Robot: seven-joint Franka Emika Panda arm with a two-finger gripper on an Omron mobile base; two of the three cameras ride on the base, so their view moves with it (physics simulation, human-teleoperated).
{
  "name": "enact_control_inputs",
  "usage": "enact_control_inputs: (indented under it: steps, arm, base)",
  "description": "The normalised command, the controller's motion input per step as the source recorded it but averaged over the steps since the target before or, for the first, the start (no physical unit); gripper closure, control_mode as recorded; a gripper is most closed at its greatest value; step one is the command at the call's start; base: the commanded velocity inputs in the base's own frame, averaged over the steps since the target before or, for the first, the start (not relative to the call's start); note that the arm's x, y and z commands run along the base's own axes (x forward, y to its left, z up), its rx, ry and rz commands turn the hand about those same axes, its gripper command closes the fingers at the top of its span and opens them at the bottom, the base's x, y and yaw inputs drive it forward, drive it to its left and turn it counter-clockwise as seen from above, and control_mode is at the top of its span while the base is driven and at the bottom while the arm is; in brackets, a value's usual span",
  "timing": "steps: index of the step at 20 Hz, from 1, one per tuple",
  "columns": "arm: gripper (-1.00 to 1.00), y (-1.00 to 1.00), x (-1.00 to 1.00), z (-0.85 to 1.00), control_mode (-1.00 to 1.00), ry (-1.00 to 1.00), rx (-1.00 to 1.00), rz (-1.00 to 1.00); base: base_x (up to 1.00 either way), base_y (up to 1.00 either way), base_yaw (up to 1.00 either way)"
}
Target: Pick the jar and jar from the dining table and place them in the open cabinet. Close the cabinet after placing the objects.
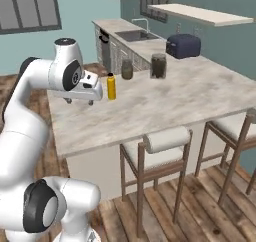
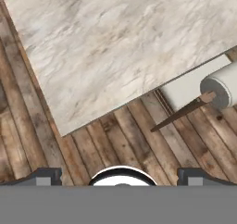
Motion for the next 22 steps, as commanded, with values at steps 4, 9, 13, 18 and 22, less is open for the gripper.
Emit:
enact_control_inputs:
  steps: [4,9,13,18,22]
  arm:
    - [-1.00,0.00,0.00,0.00,1.00,0.00,0.00,0.00]
    - [-1.00,0.00,0.00,0.00,1.00,0.00,0.00,0.00]
    - [-1.00,0.00,0.00,0.00,1.00,0.00,0.00,0.00]
    - [-1.00,0.00,0.00,0.00,1.00,0.00,0.00,0.00]
    - [-1.00,0.00,0.00,0.00,1.00,0.00,0.00,0.00]
  base:
    - [-0.19,1.00,-0.44]
    - [-0.15,1.00,-0.46]
    - [0.02,1.00,-0.49]
    - [0.28,1.00,-0.50]
    - [0.46,1.00,-0.49]
